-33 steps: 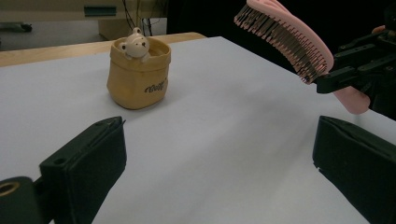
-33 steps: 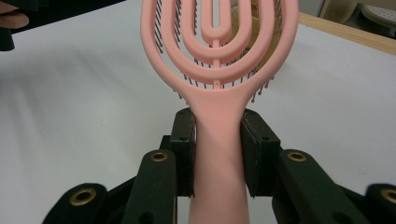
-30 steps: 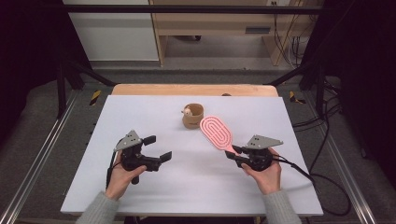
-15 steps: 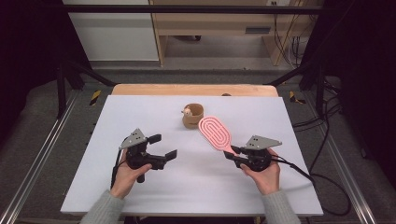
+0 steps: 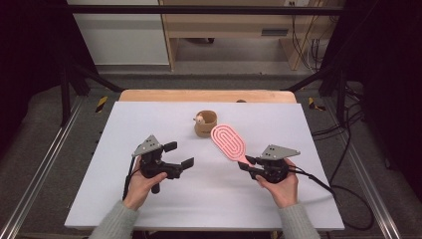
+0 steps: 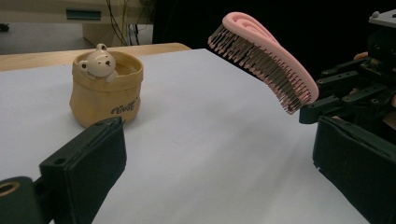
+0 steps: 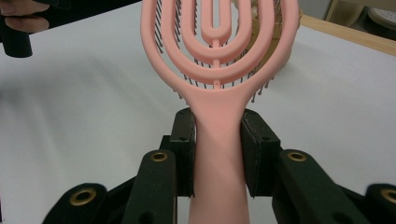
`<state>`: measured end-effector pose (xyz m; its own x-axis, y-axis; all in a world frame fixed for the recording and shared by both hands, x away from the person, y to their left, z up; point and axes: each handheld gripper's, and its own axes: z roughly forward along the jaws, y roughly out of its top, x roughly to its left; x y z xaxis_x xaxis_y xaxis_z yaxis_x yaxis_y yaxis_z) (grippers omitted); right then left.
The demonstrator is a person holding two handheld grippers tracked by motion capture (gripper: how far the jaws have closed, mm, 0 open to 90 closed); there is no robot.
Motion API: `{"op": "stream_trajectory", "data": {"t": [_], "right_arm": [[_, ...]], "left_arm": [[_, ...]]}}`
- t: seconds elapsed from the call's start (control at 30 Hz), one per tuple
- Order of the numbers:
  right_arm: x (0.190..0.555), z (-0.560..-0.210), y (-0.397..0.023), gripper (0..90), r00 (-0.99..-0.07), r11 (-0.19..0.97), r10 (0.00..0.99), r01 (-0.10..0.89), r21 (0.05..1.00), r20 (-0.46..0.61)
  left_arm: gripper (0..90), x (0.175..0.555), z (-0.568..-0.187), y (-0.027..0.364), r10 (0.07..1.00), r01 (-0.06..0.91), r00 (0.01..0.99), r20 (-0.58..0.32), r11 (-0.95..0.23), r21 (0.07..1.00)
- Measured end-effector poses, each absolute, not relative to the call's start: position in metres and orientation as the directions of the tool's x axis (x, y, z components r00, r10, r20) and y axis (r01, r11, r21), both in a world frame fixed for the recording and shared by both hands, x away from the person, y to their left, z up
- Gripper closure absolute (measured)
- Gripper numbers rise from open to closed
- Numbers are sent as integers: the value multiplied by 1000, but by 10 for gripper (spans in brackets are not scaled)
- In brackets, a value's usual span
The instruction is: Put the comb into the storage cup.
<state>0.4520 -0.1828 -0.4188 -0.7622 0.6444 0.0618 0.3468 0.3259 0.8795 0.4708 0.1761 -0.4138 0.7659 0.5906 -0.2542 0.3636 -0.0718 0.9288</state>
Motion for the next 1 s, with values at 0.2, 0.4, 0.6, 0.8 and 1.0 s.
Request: {"op": "stream_trajectory", "data": {"t": [0.2,0.4,0.6,0.8,1.0], "right_arm": [[452,-418,-183,692,-763,321,643,345,882,65],[452,-419,-182,692,-764,322,642,344,882,64],[452,-419,-181,692,-766,324,640,346,881,65],[452,-420,-181,692,-767,325,638,345,881,65],[451,-420,-181,692,-767,323,638,345,881,67]], "left_arm": [[28,472,-413,170,585,364,769,-258,-69,929],[28,474,-412,163,574,369,772,-272,-56,928],[26,474,-412,157,566,375,774,-285,-46,926],[25,475,-411,151,562,376,776,-287,-45,926],[23,476,-411,146,558,380,776,-294,-42,924]]}}
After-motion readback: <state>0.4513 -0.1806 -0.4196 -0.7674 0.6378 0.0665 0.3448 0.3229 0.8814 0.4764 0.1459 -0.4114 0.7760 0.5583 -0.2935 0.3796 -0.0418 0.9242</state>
